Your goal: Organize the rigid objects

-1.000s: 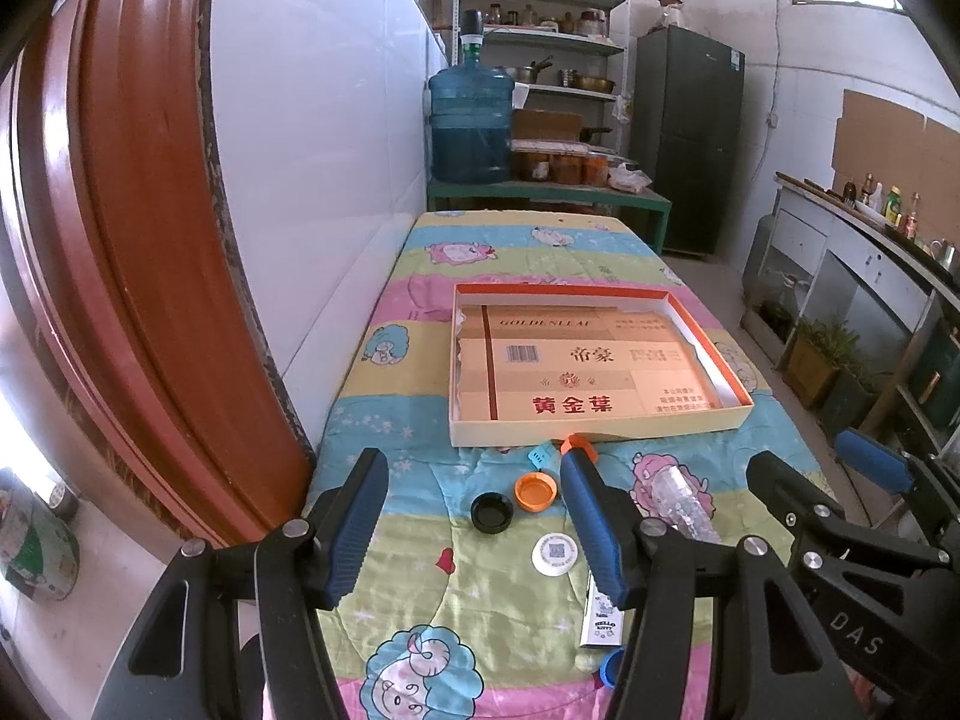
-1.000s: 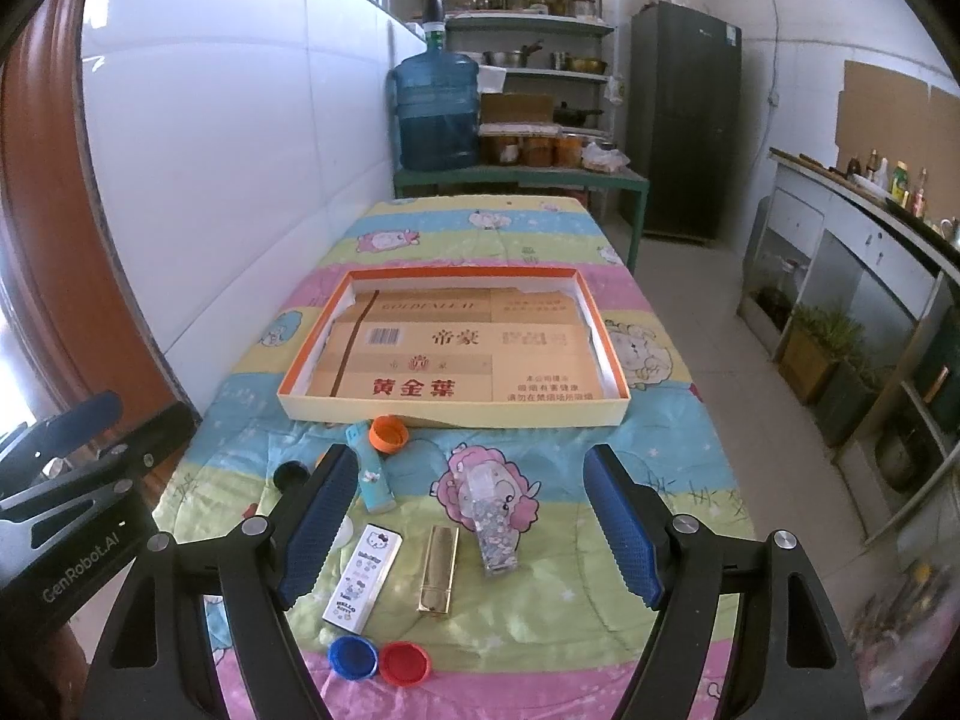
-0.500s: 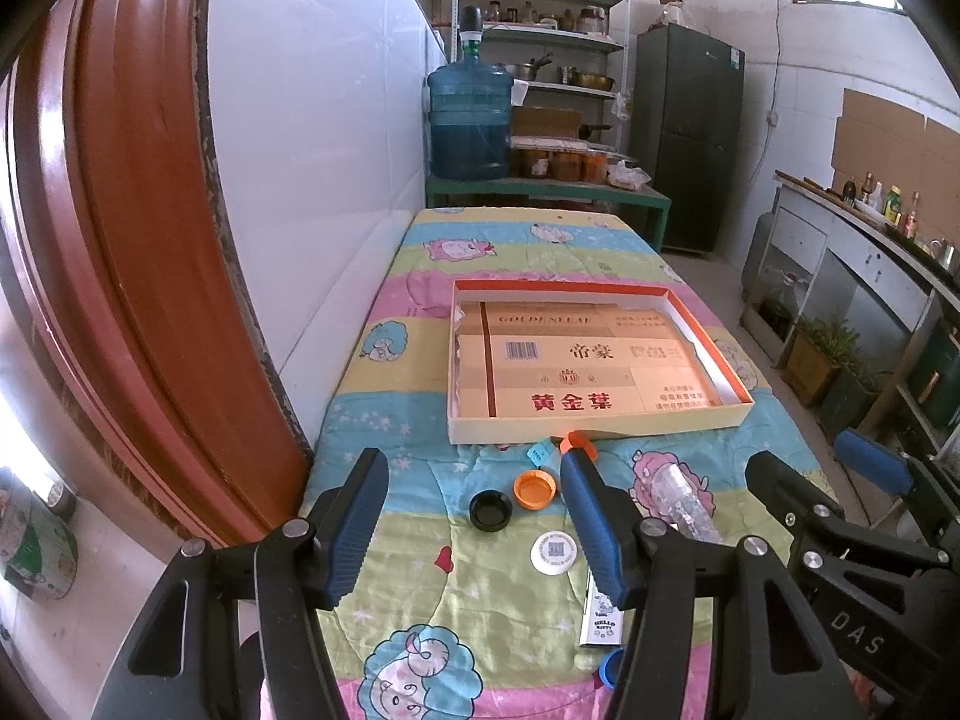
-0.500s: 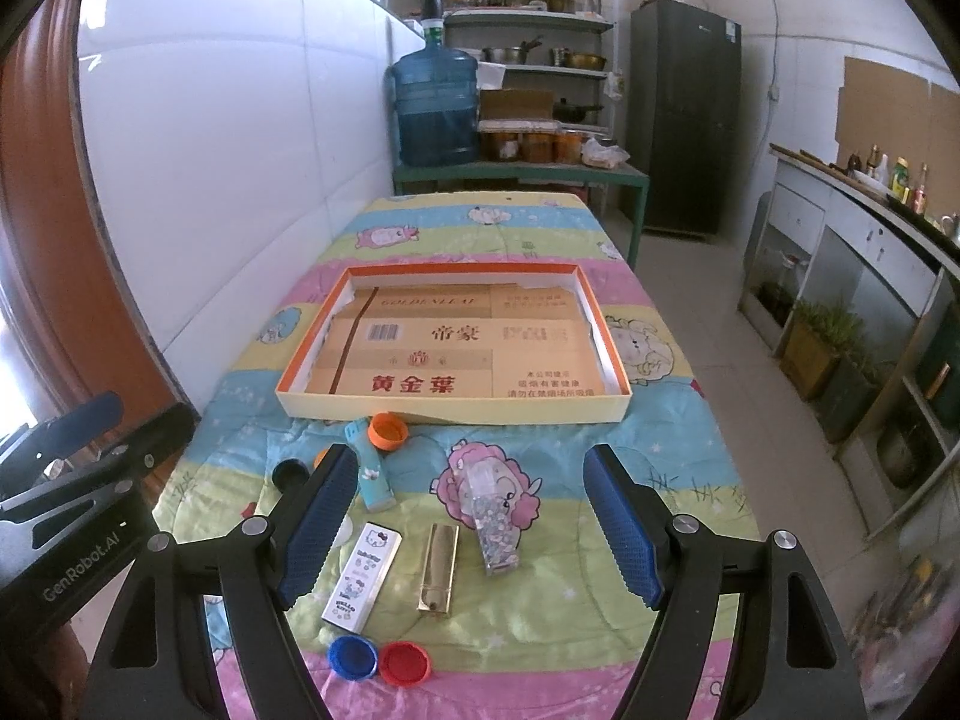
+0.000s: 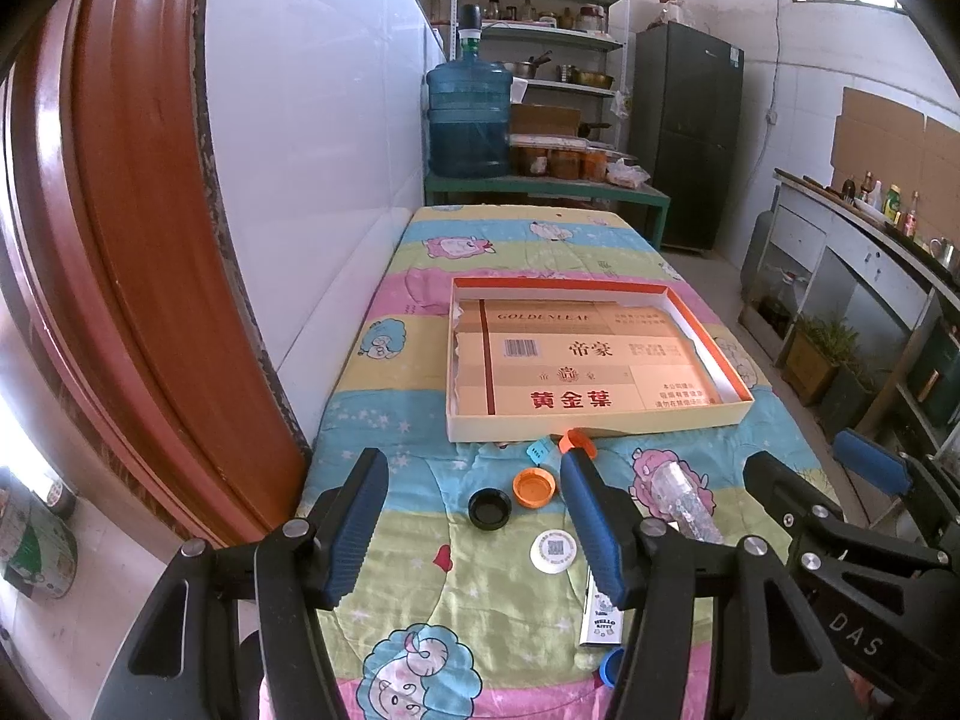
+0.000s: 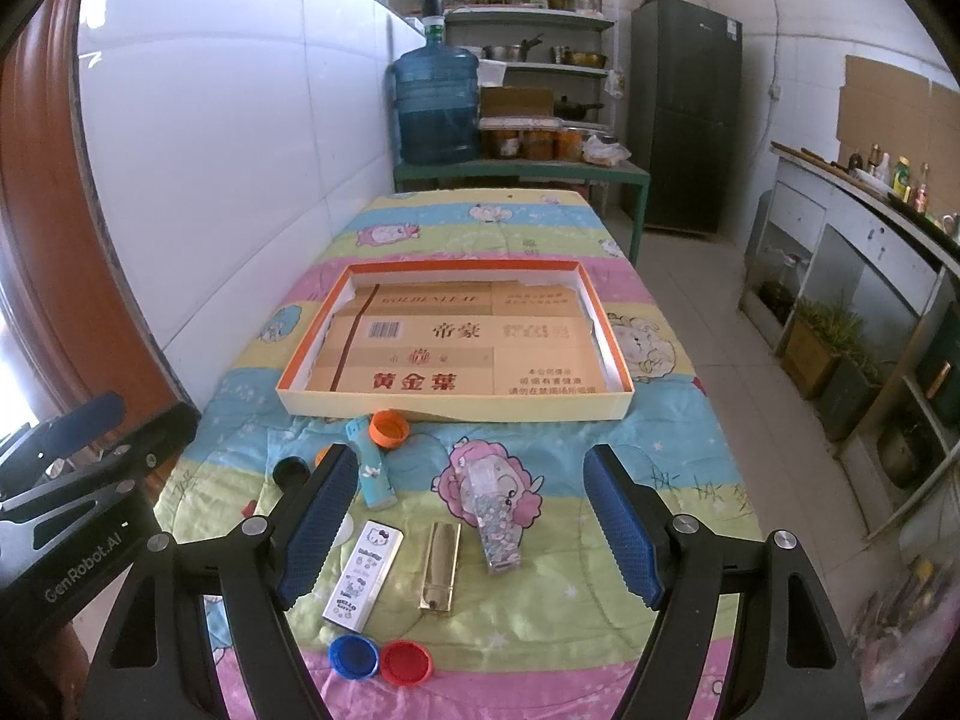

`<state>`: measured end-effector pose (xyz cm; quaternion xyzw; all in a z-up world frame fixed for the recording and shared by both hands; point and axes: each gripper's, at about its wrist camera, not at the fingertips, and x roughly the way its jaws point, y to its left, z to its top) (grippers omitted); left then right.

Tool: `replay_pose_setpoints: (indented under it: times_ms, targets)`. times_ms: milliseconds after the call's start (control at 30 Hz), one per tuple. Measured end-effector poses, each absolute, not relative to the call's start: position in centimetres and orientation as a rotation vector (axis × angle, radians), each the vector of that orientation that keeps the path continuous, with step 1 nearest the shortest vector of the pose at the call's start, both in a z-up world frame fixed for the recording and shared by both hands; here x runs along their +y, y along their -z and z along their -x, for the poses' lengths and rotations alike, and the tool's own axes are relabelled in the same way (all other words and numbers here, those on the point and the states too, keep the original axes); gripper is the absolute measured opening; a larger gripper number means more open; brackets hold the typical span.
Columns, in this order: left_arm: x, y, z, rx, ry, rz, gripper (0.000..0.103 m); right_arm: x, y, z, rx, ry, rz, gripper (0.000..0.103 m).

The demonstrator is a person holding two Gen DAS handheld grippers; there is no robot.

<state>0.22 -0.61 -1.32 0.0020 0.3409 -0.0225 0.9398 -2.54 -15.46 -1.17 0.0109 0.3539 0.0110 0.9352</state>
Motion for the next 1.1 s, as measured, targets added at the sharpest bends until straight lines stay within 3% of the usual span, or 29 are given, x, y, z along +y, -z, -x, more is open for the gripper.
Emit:
replay_pose_setpoints:
  times_ms: [1100]
  targets:
    - [-0.8, 2.2, 0.0, 0.708, 0.047, 0.000, 0.060, -15.4, 2.2, 2.4, 0.745, -0.026, -0.024, 0.079]
